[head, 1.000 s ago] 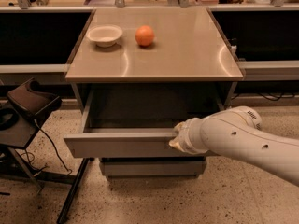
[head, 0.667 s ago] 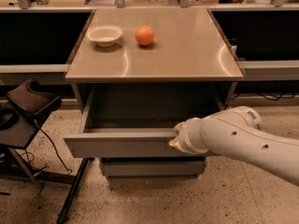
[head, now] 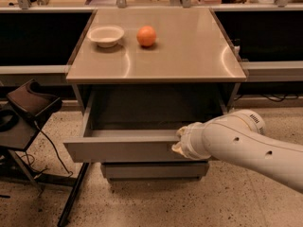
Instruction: Open top drawer
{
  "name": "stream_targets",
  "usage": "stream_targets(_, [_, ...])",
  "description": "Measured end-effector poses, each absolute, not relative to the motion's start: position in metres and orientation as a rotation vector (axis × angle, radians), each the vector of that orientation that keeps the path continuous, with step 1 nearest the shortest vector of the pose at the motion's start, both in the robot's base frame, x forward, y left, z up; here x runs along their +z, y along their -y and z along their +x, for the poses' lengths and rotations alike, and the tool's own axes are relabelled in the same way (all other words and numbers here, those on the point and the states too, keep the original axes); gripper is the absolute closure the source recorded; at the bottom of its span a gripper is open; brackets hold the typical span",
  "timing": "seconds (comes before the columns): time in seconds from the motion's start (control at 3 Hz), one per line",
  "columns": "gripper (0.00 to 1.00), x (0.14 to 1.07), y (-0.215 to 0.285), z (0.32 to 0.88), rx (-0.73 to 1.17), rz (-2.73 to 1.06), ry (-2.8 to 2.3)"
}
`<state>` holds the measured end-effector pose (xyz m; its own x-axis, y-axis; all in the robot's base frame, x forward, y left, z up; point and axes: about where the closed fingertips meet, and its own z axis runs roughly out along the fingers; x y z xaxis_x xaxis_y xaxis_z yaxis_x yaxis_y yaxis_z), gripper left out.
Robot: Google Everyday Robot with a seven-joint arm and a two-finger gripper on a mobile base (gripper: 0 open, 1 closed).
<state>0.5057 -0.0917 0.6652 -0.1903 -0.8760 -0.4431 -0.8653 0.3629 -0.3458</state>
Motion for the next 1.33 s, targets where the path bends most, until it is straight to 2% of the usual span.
stream_targets(1.33, [1.00,0.665,0.089,0.473,-0.008,-1.519,-2.006])
